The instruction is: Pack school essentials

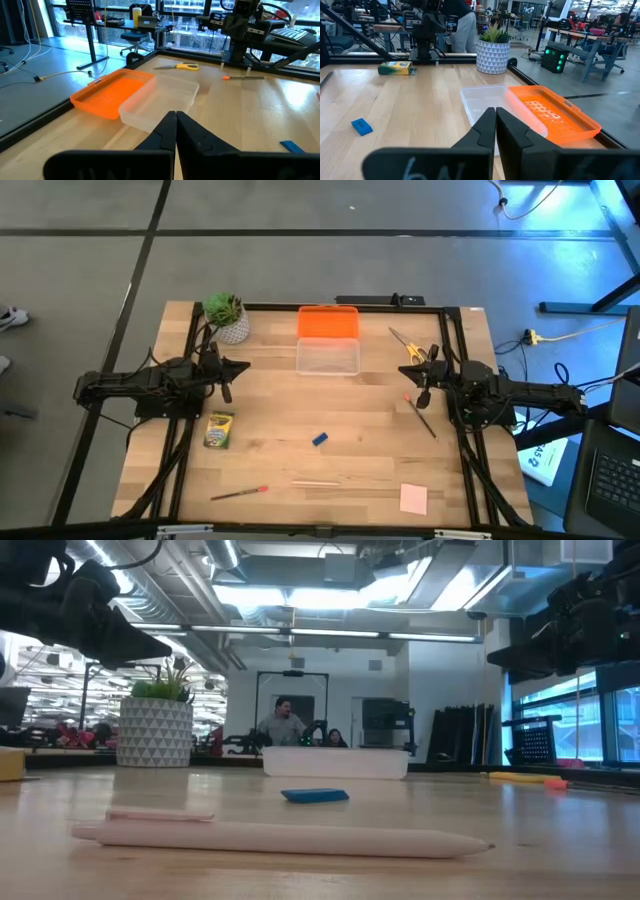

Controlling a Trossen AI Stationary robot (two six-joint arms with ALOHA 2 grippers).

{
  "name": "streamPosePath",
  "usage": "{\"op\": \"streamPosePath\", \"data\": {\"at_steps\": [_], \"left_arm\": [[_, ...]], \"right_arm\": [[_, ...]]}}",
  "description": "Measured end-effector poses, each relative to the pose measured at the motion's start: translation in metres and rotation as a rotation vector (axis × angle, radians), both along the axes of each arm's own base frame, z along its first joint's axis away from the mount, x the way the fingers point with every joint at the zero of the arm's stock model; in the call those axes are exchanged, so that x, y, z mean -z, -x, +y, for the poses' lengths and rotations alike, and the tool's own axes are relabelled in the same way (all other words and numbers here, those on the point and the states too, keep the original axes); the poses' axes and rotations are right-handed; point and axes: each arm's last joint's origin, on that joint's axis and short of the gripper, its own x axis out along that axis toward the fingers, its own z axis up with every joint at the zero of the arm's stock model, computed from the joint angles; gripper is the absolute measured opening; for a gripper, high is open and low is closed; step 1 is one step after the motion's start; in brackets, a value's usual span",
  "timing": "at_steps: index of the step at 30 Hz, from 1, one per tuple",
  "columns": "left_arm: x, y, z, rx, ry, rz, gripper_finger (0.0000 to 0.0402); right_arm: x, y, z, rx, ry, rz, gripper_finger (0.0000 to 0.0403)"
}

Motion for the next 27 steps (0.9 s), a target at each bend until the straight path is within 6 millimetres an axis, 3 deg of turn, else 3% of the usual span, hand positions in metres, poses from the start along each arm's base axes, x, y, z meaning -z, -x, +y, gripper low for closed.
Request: {"op": "streamPosePath", "data": {"at_steps": [13,20,27], "left_arm": [[0.000,0.000,0.000,-0.001,0.000,0.000,0.0000],[0.000,0.000,0.000,-0.001,0.000,0.000,0.0000],[0.000,0.000,0.000,-0.001,0.000,0.000,0.0000]], "right_arm": [[-0.011,0.000,0.000,0.001,-0.015,-0.101,0.0010],[-0.052,0.007,0.000,0.037,0.108,-0.146,0.0003],[-0.109,0.014,-0.003,0.148,0.097,0.093,0.0002]]}}
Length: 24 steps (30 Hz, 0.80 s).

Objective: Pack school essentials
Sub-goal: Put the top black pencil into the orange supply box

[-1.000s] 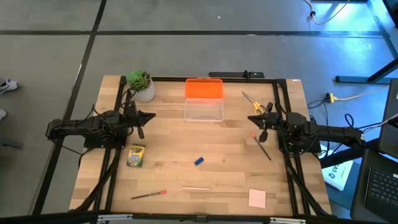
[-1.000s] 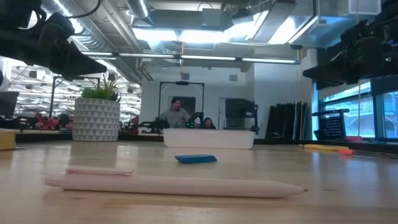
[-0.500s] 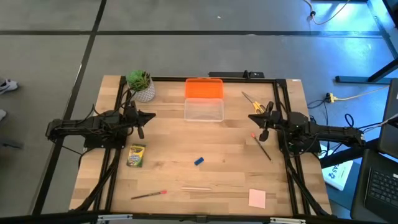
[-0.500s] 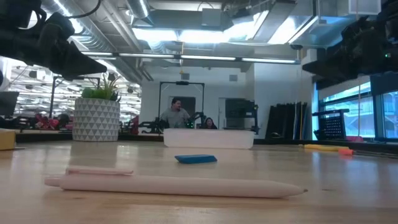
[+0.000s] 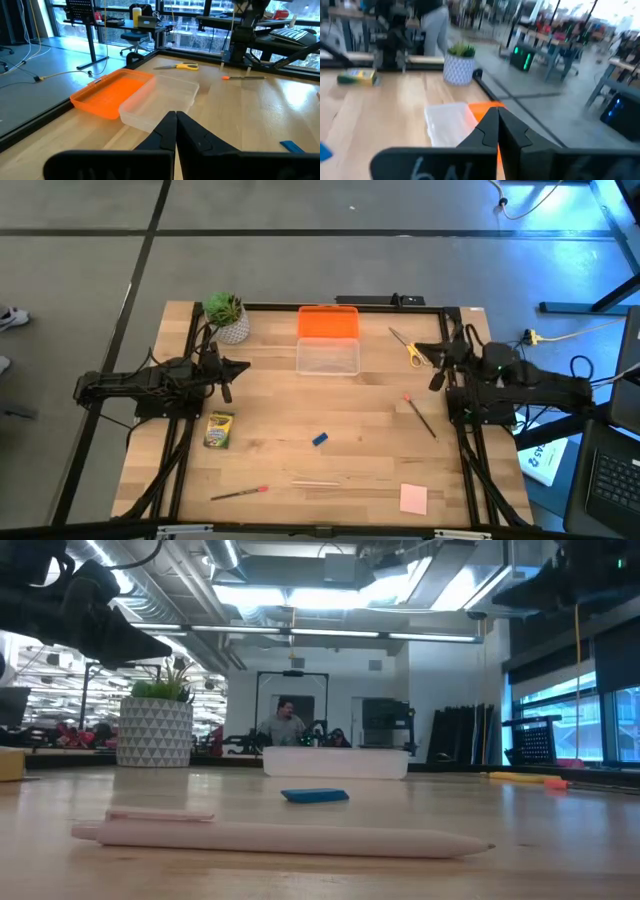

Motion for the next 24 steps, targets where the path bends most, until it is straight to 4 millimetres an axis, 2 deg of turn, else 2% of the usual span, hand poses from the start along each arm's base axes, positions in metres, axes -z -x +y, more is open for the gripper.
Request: {"op": "streamPosePath", "data": {"at_steps": [5,10,14,19,21,24], "left_arm": [[0.000,0.000,0.000,0.000,0.000,0.000,0.0000],[0.000,0.000,0.000,0.000,0.000,0.000,0.0000],[0.000,0.000,0.000,0.000,0.000,0.000,0.0000],[-0.006,-0.001,0.000,0.006,-0.004,-0.064,0.0000],[-0.014,0.000,-0.001,0.055,-0.021,-0.080,0.0000],[-0.038,0.003,-0.003,0.105,-0.084,-0.109,0.0000]], "right_arm": [[-0.047,-0.014,-0.002,0.025,-0.134,0.083,0.0002],[-0.080,-0.036,-0.004,0.094,-0.413,0.167,0.0001],[-0.095,-0.054,-0.003,0.113,-0.618,0.285,0.0001],[-0.104,-0.075,-0.002,0.146,-0.833,0.458,0.0001],[-0.106,-0.080,-0.002,0.149,-0.874,0.519,0.0001],[-0.108,-0.084,-0.002,0.157,-0.893,0.592,0.0001]]}}
